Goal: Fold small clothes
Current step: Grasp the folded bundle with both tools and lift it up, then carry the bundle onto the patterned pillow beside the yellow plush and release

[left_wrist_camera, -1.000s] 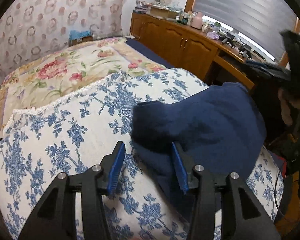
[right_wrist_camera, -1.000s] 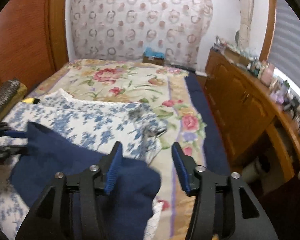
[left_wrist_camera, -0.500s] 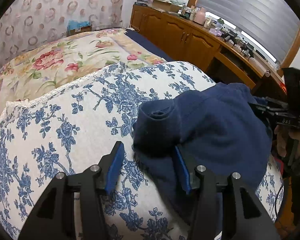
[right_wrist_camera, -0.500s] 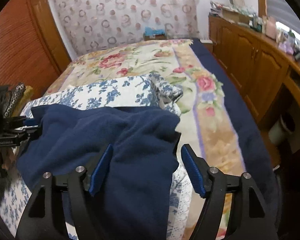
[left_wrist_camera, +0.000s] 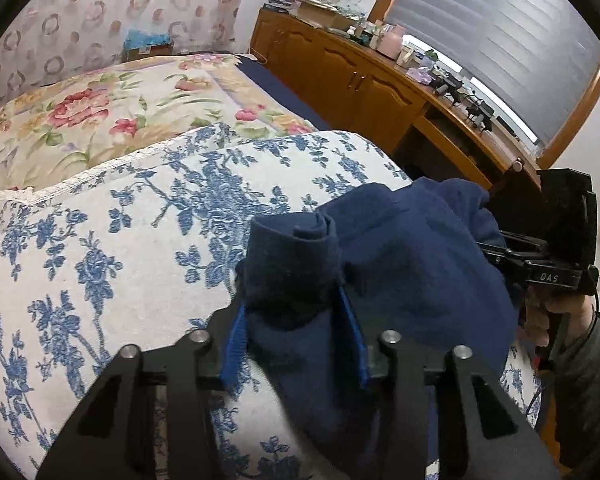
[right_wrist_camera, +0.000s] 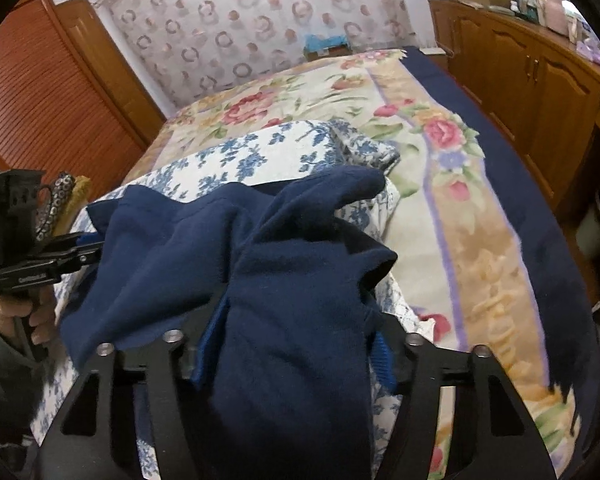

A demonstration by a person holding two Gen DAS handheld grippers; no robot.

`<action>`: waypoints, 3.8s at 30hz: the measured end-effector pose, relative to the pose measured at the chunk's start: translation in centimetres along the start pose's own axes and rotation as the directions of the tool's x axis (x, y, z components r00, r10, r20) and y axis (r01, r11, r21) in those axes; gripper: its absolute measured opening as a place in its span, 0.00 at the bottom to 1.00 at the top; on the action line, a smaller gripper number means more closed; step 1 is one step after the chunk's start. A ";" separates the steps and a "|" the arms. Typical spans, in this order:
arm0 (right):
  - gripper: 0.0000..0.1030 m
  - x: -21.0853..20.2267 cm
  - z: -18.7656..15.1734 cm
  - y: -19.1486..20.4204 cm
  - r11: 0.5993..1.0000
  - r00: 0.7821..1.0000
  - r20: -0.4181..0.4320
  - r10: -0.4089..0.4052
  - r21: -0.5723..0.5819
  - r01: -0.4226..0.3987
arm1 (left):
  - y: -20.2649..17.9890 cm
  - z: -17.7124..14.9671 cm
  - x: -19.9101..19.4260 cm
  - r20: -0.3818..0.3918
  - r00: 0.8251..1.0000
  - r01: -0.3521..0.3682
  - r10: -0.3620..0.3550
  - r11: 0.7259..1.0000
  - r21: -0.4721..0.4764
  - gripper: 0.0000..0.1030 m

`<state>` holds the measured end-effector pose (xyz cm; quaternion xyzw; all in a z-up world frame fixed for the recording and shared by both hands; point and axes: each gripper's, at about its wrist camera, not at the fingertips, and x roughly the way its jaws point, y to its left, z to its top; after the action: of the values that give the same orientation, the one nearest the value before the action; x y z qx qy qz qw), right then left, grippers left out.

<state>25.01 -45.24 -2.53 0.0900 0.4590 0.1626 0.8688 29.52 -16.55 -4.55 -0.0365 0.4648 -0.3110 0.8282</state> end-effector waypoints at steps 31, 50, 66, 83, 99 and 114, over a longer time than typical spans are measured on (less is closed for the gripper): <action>0.26 -4.5 6.5 18.4 0.907 0.959 0.244 0.143 -0.420 -0.028 | 2.6 -4.0 -21.8 0.424 0.891 -0.179 0.163 0.984 -0.002 0.11; 0.26 3.6 11.8 38.9 0.681 0.944 0.074 0.322 -0.711 -0.176 | 13.4 -14.1 -31.3 0.514 0.727 -0.354 0.455 0.890 -0.288 0.11; 0.35 15.7 11.9 56.6 0.459 0.941 -0.143 0.307 -0.844 -0.278 | 19.6 -23.6 -29.7 0.387 0.693 -0.359 0.608 0.757 -0.546 0.11; 0.45 21.7 10.9 54.3 0.580 0.938 -0.175 0.300 -0.747 -0.325 | 21.6 -24.5 -29.1 0.297 0.715 -0.390 0.633 0.714 -0.581 0.13; 0.46 18.9 8.9 50.8 0.697 0.967 -0.006 0.257 -0.692 -0.189 | 17.0 -24.2 -30.5 0.338 0.620 -0.536 0.708 0.697 -0.477 0.32; 0.46 7.4 4.0 43.4 0.786 0.943 0.138 0.302 -0.595 -0.165 | 9.6 -23.1 -32.1 0.452 0.603 -0.548 0.657 0.753 -0.364 0.51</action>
<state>23.54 -2.19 7.35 -0.1025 0.2719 0.3892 0.8742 3.84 14.11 3.01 -0.0433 0.2156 0.0578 0.9738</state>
